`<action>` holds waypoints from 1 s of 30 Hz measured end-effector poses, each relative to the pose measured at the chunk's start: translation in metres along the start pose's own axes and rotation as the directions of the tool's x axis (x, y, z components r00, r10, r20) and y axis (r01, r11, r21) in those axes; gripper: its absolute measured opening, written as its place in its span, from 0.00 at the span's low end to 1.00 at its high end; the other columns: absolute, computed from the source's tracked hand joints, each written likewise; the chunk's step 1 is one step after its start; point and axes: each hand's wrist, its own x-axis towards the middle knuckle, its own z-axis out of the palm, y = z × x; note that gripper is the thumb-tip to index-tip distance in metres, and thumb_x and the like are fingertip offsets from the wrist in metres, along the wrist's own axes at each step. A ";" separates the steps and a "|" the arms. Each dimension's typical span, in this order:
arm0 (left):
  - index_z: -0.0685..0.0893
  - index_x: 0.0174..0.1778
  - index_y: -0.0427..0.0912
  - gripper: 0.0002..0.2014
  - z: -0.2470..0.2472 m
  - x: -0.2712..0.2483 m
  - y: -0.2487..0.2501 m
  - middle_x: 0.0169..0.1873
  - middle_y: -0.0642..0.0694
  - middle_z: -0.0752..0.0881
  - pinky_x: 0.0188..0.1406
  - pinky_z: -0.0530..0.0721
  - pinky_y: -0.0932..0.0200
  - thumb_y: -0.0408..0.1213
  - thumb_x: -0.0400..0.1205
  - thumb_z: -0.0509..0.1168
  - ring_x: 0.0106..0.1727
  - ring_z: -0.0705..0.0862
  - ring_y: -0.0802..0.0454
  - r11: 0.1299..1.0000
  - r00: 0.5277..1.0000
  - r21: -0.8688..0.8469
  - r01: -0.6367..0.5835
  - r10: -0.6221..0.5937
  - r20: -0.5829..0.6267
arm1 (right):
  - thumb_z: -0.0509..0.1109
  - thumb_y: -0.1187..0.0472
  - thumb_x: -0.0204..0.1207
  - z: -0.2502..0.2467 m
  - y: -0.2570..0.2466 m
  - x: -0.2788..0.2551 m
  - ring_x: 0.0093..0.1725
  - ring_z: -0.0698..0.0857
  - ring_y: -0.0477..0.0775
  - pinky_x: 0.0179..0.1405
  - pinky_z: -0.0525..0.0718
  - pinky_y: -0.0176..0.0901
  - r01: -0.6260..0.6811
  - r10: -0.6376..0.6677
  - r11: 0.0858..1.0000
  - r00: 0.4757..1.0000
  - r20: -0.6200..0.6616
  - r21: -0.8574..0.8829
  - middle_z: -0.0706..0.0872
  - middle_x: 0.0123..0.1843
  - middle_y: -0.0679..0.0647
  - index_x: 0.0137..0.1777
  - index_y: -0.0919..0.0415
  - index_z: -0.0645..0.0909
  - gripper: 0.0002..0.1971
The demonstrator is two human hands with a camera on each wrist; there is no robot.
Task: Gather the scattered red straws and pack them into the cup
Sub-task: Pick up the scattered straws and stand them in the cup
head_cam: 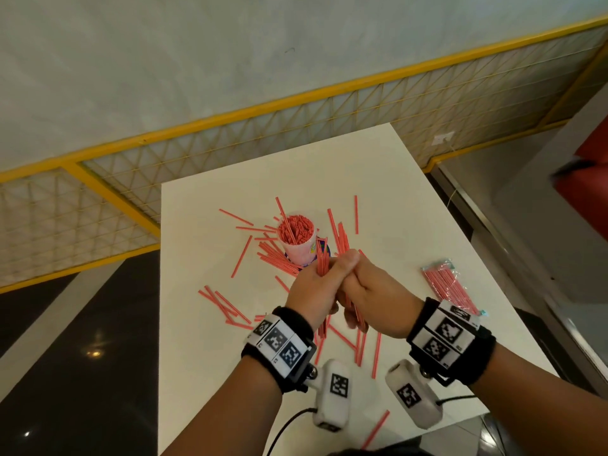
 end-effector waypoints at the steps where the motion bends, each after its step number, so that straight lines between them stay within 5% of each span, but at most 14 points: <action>1: 0.85 0.46 0.31 0.34 0.002 0.003 0.000 0.30 0.39 0.81 0.29 0.76 0.55 0.67 0.78 0.71 0.31 0.78 0.45 1.000 1.000 -0.023 0.019 -0.019 0.007 | 0.52 0.57 0.91 0.000 0.001 0.001 0.25 0.79 0.57 0.22 0.79 0.54 0.016 -0.016 0.999 1.000 -0.015 -0.050 0.81 0.34 0.61 0.52 0.63 0.71 0.11; 3: 0.88 0.46 0.34 0.31 0.004 0.005 -0.001 0.32 0.40 0.81 0.31 0.77 0.55 0.66 0.77 0.73 0.33 0.78 0.46 0.994 0.997 -0.083 0.071 -0.073 -0.019 | 0.54 0.61 0.91 -0.001 0.004 0.002 0.28 0.73 0.56 0.29 0.77 0.61 0.047 -0.057 0.981 0.997 -0.048 -0.188 0.75 0.33 0.57 0.49 0.62 0.68 0.08; 7: 0.85 0.58 0.29 0.42 0.009 0.005 0.001 0.43 0.35 0.84 0.45 0.82 0.42 0.67 0.69 0.78 0.44 0.81 0.39 0.973 0.992 -0.217 0.073 -0.093 -0.083 | 0.54 0.61 0.90 0.000 0.004 0.002 0.31 0.76 0.63 0.34 0.79 0.64 0.097 -0.122 0.969 0.987 -0.100 -0.227 0.79 0.35 0.59 0.51 0.61 0.69 0.06; 10: 0.92 0.57 0.40 0.22 0.009 0.002 0.008 0.52 0.27 0.90 0.63 0.84 0.30 0.56 0.80 0.75 0.52 0.86 0.39 0.978 0.996 -0.211 -0.003 -0.017 -0.091 | 0.58 0.58 0.88 0.002 0.005 0.002 0.33 0.78 0.64 0.34 0.82 0.67 0.132 -0.144 0.983 0.986 -0.086 -0.128 0.80 0.38 0.61 0.52 0.56 0.71 0.04; 11: 0.93 0.56 0.42 0.15 0.008 0.002 0.010 0.52 0.29 0.91 0.63 0.86 0.33 0.50 0.85 0.71 0.52 0.89 0.40 0.984 0.993 -0.172 -0.045 0.026 -0.114 | 0.59 0.58 0.87 0.001 0.002 0.002 0.32 0.77 0.58 0.34 0.83 0.64 0.127 -0.134 0.988 0.988 -0.075 -0.081 0.79 0.37 0.57 0.52 0.55 0.72 0.03; 14: 0.89 0.52 0.41 0.16 0.006 0.000 0.014 0.43 0.40 0.93 0.48 0.92 0.47 0.49 0.90 0.62 0.44 0.92 0.45 0.978 0.957 0.068 -0.197 0.207 -0.205 | 0.65 0.63 0.84 -0.005 -0.007 -0.002 0.36 0.82 0.51 0.35 0.87 0.49 0.070 -0.071 0.997 0.997 0.026 0.040 0.82 0.44 0.57 0.60 0.55 0.75 0.07; 18: 0.85 0.50 0.52 0.16 0.005 -0.003 0.012 0.47 0.50 0.89 0.55 0.88 0.51 0.57 0.89 0.59 0.49 0.89 0.57 0.941 0.906 0.205 -0.268 0.318 -0.280 | 0.73 0.64 0.79 -0.003 -0.006 0.000 0.43 0.92 0.50 0.43 0.91 0.45 -0.069 0.059 0.997 0.970 0.236 0.036 0.86 0.61 0.53 0.73 0.55 0.74 0.23; 22: 0.86 0.49 0.49 0.16 0.006 -0.009 0.009 0.42 0.51 0.88 0.59 0.83 0.57 0.53 0.91 0.57 0.47 0.87 0.59 0.927 0.893 0.169 -0.335 0.369 -0.256 | 0.72 0.71 0.70 0.009 -0.002 0.008 0.31 0.83 0.52 0.37 0.84 0.49 -0.113 0.068 0.980 0.963 0.260 0.162 0.85 0.37 0.61 0.53 0.72 0.84 0.11; 25: 0.85 0.51 0.46 0.09 -0.001 -0.012 0.007 0.38 0.43 0.88 0.53 0.86 0.59 0.46 0.90 0.64 0.44 0.89 0.52 0.921 0.889 0.087 -0.379 0.388 -0.242 | 0.72 0.72 0.68 0.017 -0.001 0.012 0.30 0.77 0.53 0.30 0.80 0.42 -0.165 0.078 0.935 0.959 0.271 0.314 0.81 0.38 0.65 0.55 0.65 0.84 0.15; 28: 0.84 0.50 0.42 0.05 -0.008 -0.015 0.009 0.36 0.37 0.88 0.53 0.89 0.55 0.39 0.87 0.70 0.43 0.90 0.46 0.923 0.885 0.049 -0.381 0.380 -0.268 | 0.71 0.74 0.68 0.021 -0.006 0.017 0.29 0.76 0.50 0.27 0.78 0.41 -0.125 0.043 0.939 0.967 0.253 0.320 0.81 0.31 0.53 0.45 0.60 0.85 0.10; 30: 0.77 0.44 0.32 0.11 -0.012 -0.014 0.011 0.35 0.28 0.85 0.47 0.89 0.59 0.34 0.86 0.71 0.39 0.88 0.42 0.921 0.878 -0.008 -0.390 0.368 -0.307 | 0.70 0.75 0.68 0.022 -0.010 0.021 0.26 0.75 0.50 0.26 0.77 0.40 -0.106 0.027 0.945 0.969 0.247 0.311 0.80 0.27 0.50 0.40 0.55 0.85 0.13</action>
